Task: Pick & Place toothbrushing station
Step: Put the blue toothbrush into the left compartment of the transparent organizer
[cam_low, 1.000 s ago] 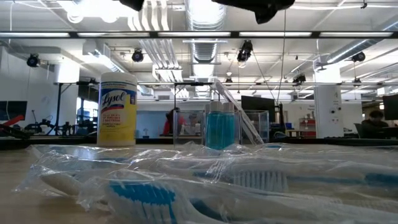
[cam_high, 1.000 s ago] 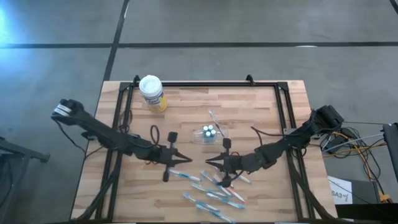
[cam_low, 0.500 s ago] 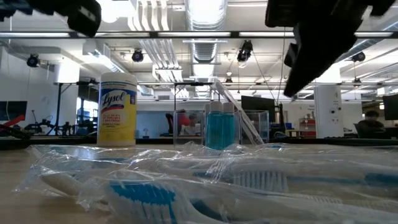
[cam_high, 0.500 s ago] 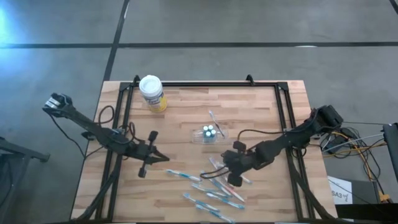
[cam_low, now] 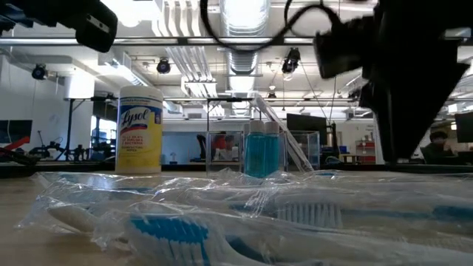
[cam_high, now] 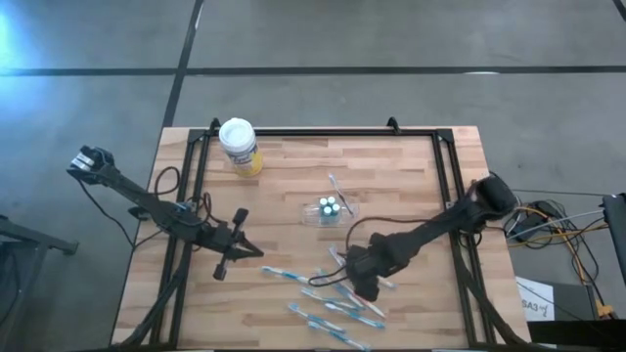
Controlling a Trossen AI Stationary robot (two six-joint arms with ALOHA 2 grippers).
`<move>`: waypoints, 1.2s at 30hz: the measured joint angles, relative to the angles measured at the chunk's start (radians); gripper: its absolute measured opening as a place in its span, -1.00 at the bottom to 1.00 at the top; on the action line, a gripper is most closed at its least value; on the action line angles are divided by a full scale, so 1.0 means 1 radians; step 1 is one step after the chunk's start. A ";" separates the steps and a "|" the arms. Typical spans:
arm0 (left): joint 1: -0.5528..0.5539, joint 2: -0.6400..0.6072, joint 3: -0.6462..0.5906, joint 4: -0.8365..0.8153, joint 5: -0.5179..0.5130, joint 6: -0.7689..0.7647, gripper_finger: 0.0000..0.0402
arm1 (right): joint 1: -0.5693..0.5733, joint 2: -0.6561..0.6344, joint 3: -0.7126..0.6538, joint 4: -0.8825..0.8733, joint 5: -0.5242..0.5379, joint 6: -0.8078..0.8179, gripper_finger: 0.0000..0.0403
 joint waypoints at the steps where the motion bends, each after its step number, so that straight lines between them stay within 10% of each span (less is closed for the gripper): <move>1: 0.000 0.000 0.002 0.000 0.001 0.000 -0.89 | -0.003 0.016 0.000 -0.010 -0.006 0.000 0.01; 13: 0.000 0.003 0.005 0.002 0.015 0.002 -0.91 | -0.007 0.128 -0.013 -0.015 -0.021 -0.066 -0.08; 24: -0.001 0.003 0.005 0.002 0.015 -0.011 -0.93 | -0.007 0.082 -0.020 -0.006 -0.004 -0.129 -0.88; 36: -0.001 0.004 0.005 0.000 0.014 0.007 -0.91 | -0.008 -0.101 0.000 -0.016 0.190 -0.154 -0.89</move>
